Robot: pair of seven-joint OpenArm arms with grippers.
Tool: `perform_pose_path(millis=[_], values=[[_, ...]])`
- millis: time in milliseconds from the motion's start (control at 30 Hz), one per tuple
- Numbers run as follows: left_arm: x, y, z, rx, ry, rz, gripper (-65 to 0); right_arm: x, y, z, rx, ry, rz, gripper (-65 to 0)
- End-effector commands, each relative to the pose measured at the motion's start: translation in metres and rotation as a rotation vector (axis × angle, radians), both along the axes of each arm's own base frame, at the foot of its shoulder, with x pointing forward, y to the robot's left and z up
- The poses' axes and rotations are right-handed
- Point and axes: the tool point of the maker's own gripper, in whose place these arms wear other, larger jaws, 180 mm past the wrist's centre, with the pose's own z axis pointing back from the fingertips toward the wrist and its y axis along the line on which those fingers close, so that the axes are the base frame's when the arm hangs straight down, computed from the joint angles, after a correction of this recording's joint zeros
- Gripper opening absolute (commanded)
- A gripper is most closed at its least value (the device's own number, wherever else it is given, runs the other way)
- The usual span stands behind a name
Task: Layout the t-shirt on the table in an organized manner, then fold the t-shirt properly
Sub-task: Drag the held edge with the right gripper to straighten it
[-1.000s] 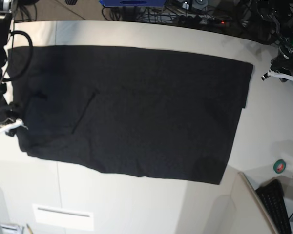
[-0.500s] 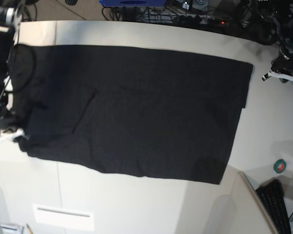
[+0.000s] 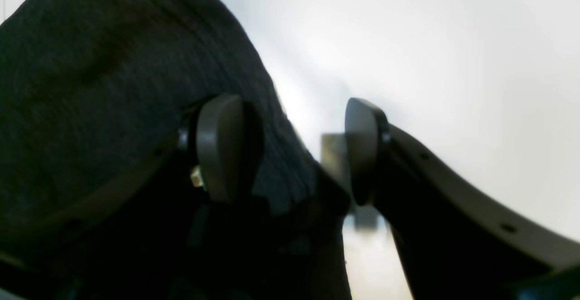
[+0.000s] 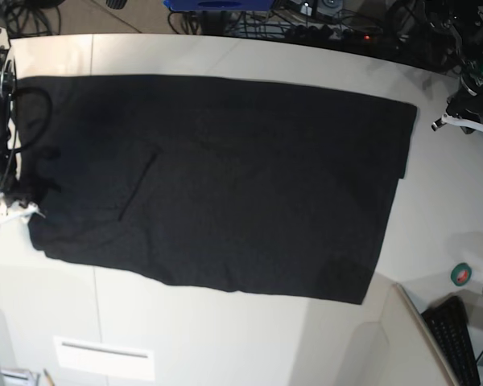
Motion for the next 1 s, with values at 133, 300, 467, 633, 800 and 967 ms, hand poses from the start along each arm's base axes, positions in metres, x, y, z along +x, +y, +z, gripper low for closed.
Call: perform_pose_path(millis=[133, 300, 467, 633, 800, 967], values=[[0.006, 0.006, 0.012, 0.034, -0.036, -0.002, -65.0, 0.007, -0.014, 0.013, -0.026, -0.041, -0.007, -38.6], [0.006, 0.006, 0.012, 0.032, -0.036, -0.002, -65.0, 0.011, -0.014, 0.017, -0.023, -0.057, -0.011, -65.0], [0.006, 0.006, 0.012, 0.031, -0.035, -0.002, -65.0, 0.005, 0.008, 0.036, -0.02, -0.056, 0.102, -65.0], [0.006, 0.006, 0.012, 0.031, -0.035, -0.002, -65.0, -0.026, 0.048, 0.082, -0.003, -0.141, 0.185, -65.0], [0.005, 0.005, 0.011, 0.029, -0.034, -0.001, -65.0, -0.068, 0.093, 0.089, 0.046, -0.114, 0.247, -65.0], [0.005, 0.005, 0.011, 0.028, -0.032, -0.001, -65.0, -0.105, 0.126, 0.073, 0.117, -0.072, 0.247, -65.0]])
